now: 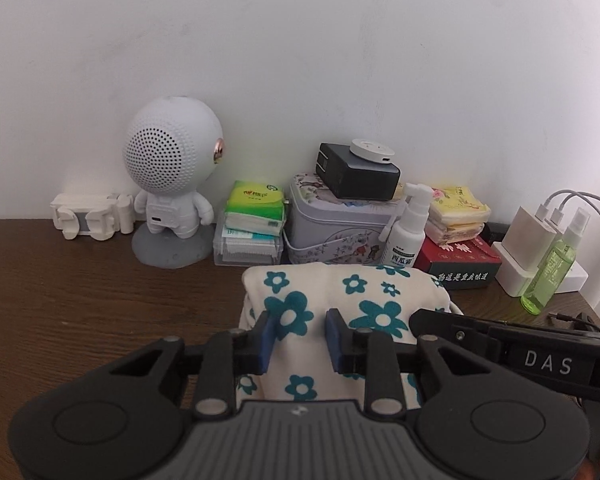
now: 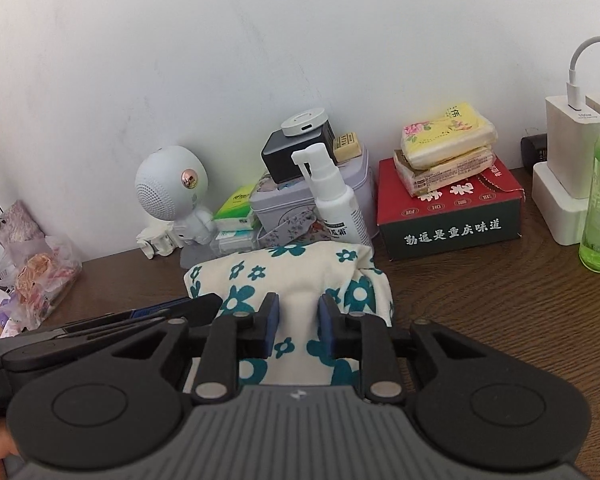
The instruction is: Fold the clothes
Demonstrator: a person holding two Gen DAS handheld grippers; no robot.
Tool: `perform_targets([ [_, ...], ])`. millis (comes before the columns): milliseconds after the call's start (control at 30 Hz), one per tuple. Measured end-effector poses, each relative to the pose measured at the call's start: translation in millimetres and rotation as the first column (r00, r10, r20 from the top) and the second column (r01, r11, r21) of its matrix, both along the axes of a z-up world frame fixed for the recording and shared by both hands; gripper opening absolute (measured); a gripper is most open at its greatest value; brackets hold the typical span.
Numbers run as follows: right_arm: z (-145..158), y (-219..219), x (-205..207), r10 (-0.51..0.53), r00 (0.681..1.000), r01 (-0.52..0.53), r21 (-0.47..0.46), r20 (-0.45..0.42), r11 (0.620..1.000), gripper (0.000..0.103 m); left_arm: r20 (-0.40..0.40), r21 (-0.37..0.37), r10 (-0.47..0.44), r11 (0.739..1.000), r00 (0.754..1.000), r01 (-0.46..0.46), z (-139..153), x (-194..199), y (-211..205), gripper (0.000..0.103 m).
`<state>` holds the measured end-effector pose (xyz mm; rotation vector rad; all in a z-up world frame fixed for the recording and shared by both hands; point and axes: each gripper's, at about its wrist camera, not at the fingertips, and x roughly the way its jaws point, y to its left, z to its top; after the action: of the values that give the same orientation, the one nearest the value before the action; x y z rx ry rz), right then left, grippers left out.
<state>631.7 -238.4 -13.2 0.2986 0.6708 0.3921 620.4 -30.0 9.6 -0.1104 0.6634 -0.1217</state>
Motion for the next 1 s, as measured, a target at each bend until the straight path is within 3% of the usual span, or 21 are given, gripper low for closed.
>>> perform_targets([
  [133, 6, 2, -3, -0.005, 1.0, 0.005, -0.011, 0.007, 1.0, 0.023, 0.013, -0.028, -0.004, 1.0, 1.0, 0.005, 9, -4, 6, 0.029],
  [200, 11, -4, -9, -0.011, 1.0, 0.011, 0.028, 0.014, 1.0, 0.03, 0.043, -0.038, -0.001, 0.999, 0.999, 0.002, 17, -13, 11, 0.044],
  [267, 18, -10, -16, -0.013, 0.999, 0.011, 0.058, 0.032, 0.998, 0.047, 0.085, -0.052, 0.013, 0.999, 0.996, -0.009, 25, -25, 16, 0.072],
  [367, 26, -11, -28, -0.017, 0.999, 0.016, 0.033, 0.048, 0.999, 0.057, 0.125, -0.051, 0.036, 0.998, 0.991, -0.03, 38, -42, 23, 0.087],
  [567, 34, -8, -62, -0.013, 0.998, 0.015, -0.031, 0.058, 0.999, 0.078, 0.132, 0.017, 0.039, 0.999, 0.991, -0.042, 47, -83, 26, 0.096],
  [767, 36, -4, -103, -0.018, 0.998, 0.024, -0.081, 0.068, 0.996, 0.099, 0.143, 0.003, 0.046, 0.999, 0.989, -0.047, 42, -132, 30, 0.1],
  [1000, 37, 5, -161, -0.021, 0.995, 0.03, -0.094, 0.096, 0.995, 0.103, 0.126, 0.018, 0.043, 0.999, 0.991, -0.046, 35, -187, 27, 0.102],
])
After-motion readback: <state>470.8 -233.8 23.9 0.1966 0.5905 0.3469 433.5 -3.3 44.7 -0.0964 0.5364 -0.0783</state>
